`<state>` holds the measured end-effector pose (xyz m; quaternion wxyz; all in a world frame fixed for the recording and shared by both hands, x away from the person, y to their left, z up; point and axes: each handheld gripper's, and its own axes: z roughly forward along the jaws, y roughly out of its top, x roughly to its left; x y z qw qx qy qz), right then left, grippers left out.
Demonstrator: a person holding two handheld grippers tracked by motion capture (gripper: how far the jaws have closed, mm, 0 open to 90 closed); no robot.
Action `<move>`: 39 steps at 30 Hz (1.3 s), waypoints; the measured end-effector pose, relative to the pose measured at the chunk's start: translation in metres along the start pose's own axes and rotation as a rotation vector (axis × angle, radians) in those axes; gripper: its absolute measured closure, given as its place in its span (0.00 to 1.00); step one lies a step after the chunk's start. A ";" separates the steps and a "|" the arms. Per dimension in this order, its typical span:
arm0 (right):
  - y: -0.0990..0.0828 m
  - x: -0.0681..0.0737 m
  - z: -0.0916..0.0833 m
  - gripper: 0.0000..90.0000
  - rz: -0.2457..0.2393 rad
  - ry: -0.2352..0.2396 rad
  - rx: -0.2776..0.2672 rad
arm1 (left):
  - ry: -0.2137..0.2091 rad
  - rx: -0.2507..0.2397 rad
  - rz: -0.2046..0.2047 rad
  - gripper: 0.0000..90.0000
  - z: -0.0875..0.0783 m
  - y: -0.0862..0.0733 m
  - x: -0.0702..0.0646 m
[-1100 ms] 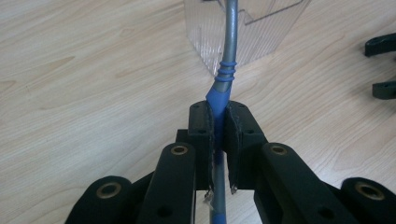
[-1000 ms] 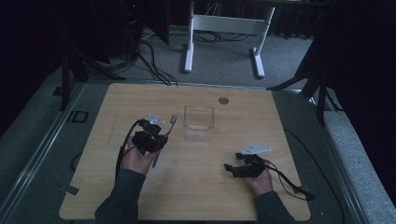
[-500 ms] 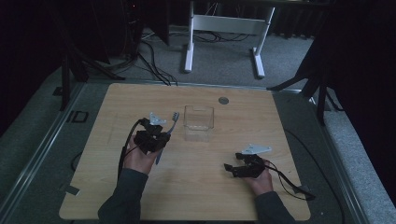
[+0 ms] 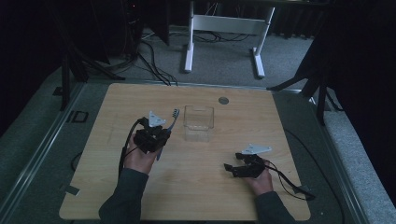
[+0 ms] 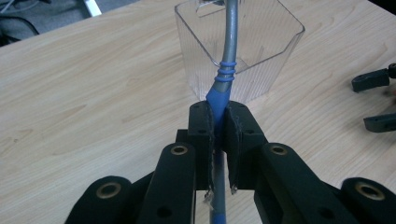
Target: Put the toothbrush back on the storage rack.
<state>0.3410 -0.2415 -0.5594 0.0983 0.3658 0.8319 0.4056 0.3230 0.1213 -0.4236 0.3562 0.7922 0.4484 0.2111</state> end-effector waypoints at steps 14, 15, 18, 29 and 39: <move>0.000 0.000 0.000 0.25 0.000 0.001 0.000 | -0.006 -0.040 0.043 0.90 0.001 0.001 -0.005; 0.000 0.000 0.000 0.25 0.000 0.001 0.000 | -0.004 -0.041 0.045 0.90 0.002 0.002 -0.006; 0.000 0.000 0.000 0.25 0.000 0.001 0.000 | -0.004 -0.045 0.050 0.90 0.002 0.002 -0.007; 0.000 0.000 0.000 0.25 0.000 0.002 0.000 | -0.014 -0.070 0.065 0.90 0.003 0.004 -0.009; 0.000 0.000 0.000 0.25 0.002 0.003 0.000 | -0.017 -0.091 0.084 0.90 0.002 0.006 -0.011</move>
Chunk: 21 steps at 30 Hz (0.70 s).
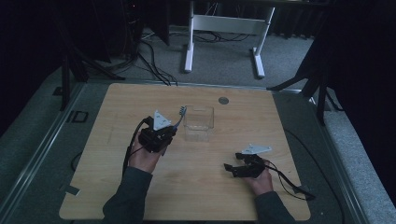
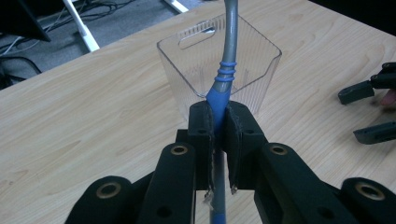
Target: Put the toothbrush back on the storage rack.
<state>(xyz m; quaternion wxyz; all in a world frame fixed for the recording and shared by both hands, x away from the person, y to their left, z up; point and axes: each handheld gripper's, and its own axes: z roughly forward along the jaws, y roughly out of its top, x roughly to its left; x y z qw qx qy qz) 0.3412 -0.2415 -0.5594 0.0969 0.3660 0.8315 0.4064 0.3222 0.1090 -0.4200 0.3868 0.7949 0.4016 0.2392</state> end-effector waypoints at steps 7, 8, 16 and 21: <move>0.000 0.000 0.000 0.25 -0.001 0.000 0.001 | 0.003 -0.021 0.003 0.90 -0.001 0.001 -0.001; 0.000 0.000 0.000 0.25 -0.002 0.000 0.001 | 0.001 -0.020 0.002 0.90 0.000 0.001 -0.001; 0.000 0.000 0.000 0.25 -0.002 0.001 0.000 | -0.003 -0.037 -0.001 0.90 0.000 0.002 0.000; 0.000 0.000 0.000 0.25 -0.002 0.001 0.001 | -0.003 -0.057 0.001 0.90 0.000 0.003 0.000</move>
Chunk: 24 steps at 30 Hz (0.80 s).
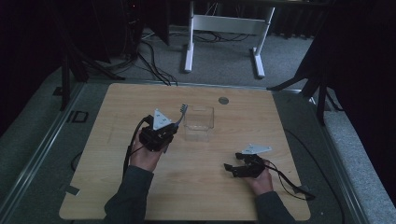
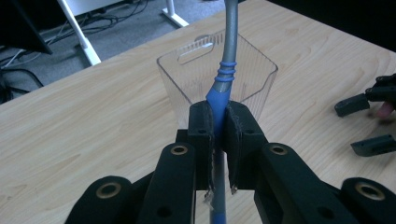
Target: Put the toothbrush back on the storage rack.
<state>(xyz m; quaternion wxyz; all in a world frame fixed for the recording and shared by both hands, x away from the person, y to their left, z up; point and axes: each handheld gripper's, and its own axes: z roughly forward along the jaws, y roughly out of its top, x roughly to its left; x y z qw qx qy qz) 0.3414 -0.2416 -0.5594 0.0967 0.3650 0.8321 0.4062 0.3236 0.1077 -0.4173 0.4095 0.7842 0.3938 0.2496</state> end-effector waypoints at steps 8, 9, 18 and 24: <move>0.000 0.000 0.000 0.25 0.000 0.000 0.000 | 0.004 -0.035 -0.001 0.90 0.000 0.003 -0.001; 0.000 0.000 0.000 0.25 0.000 0.000 0.000 | 0.005 -0.036 0.000 0.90 0.000 0.003 0.000; 0.000 0.000 0.000 0.25 -0.001 0.000 0.002 | -0.006 -0.074 -0.017 0.90 0.004 0.004 0.000; 0.000 0.000 0.000 0.25 -0.002 -0.001 0.000 | -0.019 -0.094 -0.025 0.90 0.007 0.004 0.001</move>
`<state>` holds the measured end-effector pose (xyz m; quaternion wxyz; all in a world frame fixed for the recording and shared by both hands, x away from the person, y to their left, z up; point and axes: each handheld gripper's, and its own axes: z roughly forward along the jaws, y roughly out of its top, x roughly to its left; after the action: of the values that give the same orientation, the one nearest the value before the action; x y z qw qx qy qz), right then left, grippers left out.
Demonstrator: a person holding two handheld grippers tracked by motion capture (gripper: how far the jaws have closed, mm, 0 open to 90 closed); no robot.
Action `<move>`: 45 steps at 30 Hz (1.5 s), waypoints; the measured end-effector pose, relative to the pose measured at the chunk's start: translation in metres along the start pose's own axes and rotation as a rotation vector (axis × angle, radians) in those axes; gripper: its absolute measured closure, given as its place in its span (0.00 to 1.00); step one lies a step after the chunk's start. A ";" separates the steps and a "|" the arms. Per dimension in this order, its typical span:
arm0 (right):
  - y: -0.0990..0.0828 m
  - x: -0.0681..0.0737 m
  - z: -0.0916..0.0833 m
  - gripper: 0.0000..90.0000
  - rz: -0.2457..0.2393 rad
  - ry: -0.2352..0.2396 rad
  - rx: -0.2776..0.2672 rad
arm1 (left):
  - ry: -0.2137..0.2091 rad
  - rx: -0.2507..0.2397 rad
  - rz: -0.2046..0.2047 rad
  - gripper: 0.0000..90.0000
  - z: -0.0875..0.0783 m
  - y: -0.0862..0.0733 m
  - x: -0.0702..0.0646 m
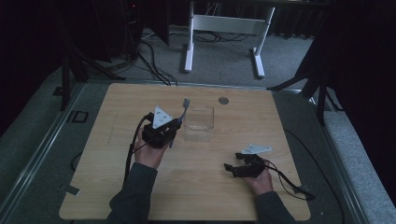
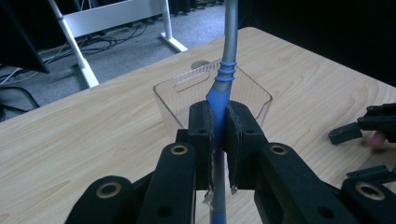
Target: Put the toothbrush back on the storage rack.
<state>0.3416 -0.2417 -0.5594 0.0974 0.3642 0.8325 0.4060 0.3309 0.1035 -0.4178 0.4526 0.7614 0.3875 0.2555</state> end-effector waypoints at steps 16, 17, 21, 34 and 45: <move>0.000 0.000 0.000 0.25 0.000 0.001 0.000 | -0.020 -0.045 -0.027 0.90 0.006 0.000 0.004; 0.000 0.000 0.000 0.25 0.000 0.001 0.000 | -0.021 -0.049 -0.031 0.90 0.007 0.000 0.004; 0.000 0.000 0.000 0.25 0.001 0.001 0.000 | -0.025 -0.053 -0.032 0.90 0.009 0.000 0.004; 0.000 0.000 0.000 0.25 0.001 0.001 -0.001 | -0.030 -0.079 -0.033 0.90 0.013 0.005 0.007; 0.000 0.000 0.000 0.25 0.002 0.001 -0.001 | -0.042 -0.102 -0.056 0.90 0.018 0.006 0.008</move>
<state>0.3419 -0.2417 -0.5594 0.0967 0.3645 0.8320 0.4069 0.3510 0.1000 -0.4200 0.5057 0.7315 0.3854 0.2461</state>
